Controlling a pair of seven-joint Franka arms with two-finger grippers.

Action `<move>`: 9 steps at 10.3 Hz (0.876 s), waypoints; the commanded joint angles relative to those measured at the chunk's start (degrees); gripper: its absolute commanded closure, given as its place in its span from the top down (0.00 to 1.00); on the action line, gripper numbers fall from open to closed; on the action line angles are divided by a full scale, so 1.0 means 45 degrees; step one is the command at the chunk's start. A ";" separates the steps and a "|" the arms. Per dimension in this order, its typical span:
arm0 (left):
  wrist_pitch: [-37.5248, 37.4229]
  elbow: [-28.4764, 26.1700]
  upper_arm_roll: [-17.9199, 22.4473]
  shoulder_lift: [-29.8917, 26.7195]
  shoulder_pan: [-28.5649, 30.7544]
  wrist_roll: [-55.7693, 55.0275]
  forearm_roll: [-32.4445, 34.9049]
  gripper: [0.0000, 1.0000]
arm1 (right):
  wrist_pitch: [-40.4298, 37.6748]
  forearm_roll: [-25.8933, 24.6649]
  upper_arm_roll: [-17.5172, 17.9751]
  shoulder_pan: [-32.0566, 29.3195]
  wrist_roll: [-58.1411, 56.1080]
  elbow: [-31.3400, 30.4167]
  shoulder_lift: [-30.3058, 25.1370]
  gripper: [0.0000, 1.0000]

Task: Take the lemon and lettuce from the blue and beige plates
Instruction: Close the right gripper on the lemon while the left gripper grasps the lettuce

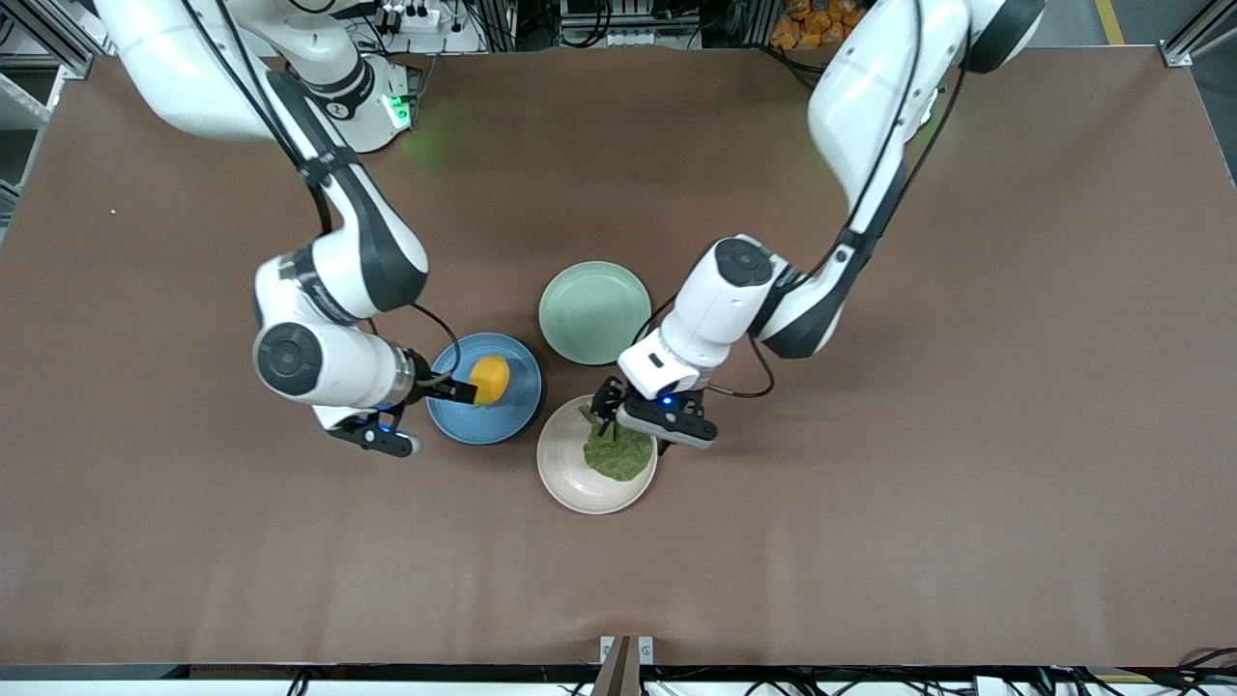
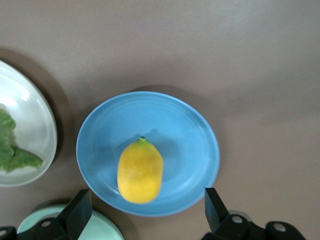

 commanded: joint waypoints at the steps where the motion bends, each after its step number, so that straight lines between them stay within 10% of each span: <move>1: 0.0091 0.0658 0.0677 0.0868 -0.0844 -0.0234 0.0363 1.00 | 0.0525 -0.0338 0.0168 0.0169 0.0596 0.0067 0.0783 1.00; 8: 0.0091 0.0619 0.1187 0.1749 -0.1393 -0.0195 0.0930 1.00 | 0.2221 -0.0280 0.0227 0.0520 0.0694 -0.1046 0.1409 0.98; 9: 0.0091 0.0619 0.1187 0.1749 -0.1393 -0.0214 0.0930 1.00 | 0.2148 -0.0280 0.0227 0.0521 0.0675 -0.1028 0.1409 0.76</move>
